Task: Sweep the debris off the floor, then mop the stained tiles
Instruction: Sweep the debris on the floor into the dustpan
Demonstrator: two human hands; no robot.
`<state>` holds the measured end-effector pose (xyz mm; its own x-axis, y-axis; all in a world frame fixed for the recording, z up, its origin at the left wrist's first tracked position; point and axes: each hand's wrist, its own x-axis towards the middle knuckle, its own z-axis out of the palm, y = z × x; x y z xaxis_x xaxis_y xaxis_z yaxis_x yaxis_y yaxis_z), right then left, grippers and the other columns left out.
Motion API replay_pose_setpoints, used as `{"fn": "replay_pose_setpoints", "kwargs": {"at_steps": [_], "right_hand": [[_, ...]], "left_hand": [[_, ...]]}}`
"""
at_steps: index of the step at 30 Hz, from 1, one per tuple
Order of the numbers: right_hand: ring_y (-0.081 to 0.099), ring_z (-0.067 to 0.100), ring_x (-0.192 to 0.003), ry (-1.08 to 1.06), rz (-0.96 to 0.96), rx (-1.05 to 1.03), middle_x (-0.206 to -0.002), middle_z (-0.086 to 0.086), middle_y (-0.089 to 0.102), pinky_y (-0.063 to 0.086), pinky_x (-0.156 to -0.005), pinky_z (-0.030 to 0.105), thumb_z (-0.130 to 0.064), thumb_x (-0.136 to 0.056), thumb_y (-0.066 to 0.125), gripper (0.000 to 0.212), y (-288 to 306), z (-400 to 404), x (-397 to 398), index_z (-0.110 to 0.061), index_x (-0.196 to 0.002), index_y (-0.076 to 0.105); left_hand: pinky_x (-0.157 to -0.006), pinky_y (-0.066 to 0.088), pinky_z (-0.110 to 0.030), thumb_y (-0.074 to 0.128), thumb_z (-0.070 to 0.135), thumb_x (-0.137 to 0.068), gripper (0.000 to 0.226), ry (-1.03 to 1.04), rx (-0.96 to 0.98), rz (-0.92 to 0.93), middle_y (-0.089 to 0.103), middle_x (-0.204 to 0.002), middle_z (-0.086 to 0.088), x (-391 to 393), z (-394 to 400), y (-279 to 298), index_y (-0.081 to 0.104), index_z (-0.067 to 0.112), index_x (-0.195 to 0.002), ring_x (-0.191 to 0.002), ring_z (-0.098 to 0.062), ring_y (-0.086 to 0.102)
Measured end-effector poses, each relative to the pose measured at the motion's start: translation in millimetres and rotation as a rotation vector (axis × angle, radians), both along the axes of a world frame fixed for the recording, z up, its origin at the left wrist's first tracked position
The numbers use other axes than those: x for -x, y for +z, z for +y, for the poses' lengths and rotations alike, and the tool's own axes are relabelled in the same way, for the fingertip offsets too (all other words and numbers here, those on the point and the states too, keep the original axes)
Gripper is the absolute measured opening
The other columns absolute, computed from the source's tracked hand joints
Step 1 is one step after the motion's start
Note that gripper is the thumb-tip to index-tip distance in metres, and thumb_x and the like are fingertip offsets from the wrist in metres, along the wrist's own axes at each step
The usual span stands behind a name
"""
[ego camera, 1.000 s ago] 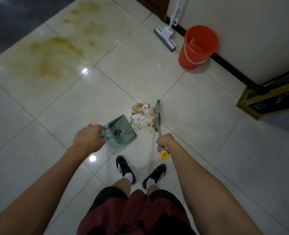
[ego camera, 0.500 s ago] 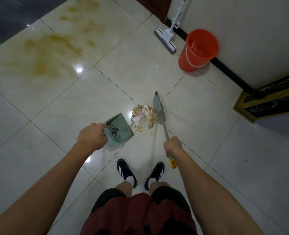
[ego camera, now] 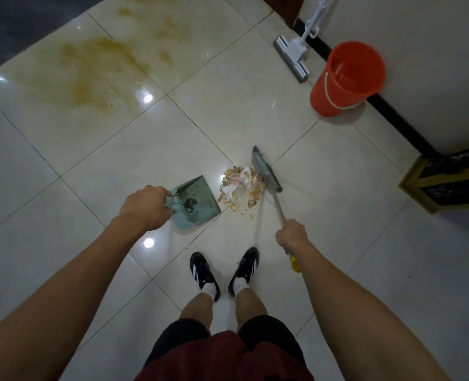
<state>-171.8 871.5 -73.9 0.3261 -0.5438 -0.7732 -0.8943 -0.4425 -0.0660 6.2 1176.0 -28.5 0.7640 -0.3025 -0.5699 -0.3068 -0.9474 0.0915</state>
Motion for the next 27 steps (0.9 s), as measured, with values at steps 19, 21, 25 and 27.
{"fn": "replay_pose_setpoints", "kwargs": {"at_steps": [19, 21, 25, 27], "right_hand": [[0.06, 0.027, -0.08, 0.259, 0.014, -0.165, -0.111, 0.016, 0.061, 0.052, -0.066, 0.03, 0.001, -0.089, 0.057, 0.027, -6.2, 55.9, 27.1, -0.003, -0.116, 0.057], [0.061, 0.028, -0.084, 0.266, 0.013, -0.191, -0.113, 0.016, 0.061, 0.053, -0.069, 0.031, 0.001, -0.09, 0.056, 0.028, -6.5, 62.9, 32.6, -0.003, -0.117, 0.056], [0.058, 0.028, -0.083, 0.277, 0.014, -0.253, -0.115, 0.019, 0.062, 0.055, -0.073, 0.033, 0.001, -0.09, 0.055, 0.029, -5.4, 74.6, 41.5, -0.002, -0.119, 0.058], [0.059, 0.029, -0.082, 0.279, 0.017, -0.291, -0.114, 0.021, 0.063, 0.058, -0.075, 0.036, 0.002, -0.09, 0.055, 0.028, -3.6, 79.9, 44.3, 0.0, -0.118, 0.059]], "left_hand": [[-0.061, 0.044, -0.028, 0.055, 0.021, -0.081, 0.045, -0.04, -0.019, -0.008, 0.068, -0.095, -0.002, 21.6, -12.3, -8.7, 0.066, 0.034, -0.122, -0.075, -0.024, 0.058], [-0.061, 0.044, -0.029, 0.054, 0.021, -0.08, 0.044, -0.039, -0.011, -0.011, 0.067, -0.093, -0.002, 26.2, -7.9, -9.2, 0.066, 0.034, -0.12, -0.075, -0.025, 0.059], [-0.059, 0.042, -0.028, 0.056, 0.021, -0.08, 0.043, 0.0, 0.002, -0.006, 0.065, -0.089, 0.0, 35.5, 3.3, -10.8, 0.067, 0.034, -0.12, -0.073, -0.024, 0.059], [-0.054, 0.039, -0.027, 0.056, 0.02, -0.08, 0.042, 0.026, 0.015, 0.0, 0.061, -0.085, 0.002, 40.8, 9.3, -12.0, 0.067, 0.033, -0.119, -0.071, -0.022, 0.058]]}}
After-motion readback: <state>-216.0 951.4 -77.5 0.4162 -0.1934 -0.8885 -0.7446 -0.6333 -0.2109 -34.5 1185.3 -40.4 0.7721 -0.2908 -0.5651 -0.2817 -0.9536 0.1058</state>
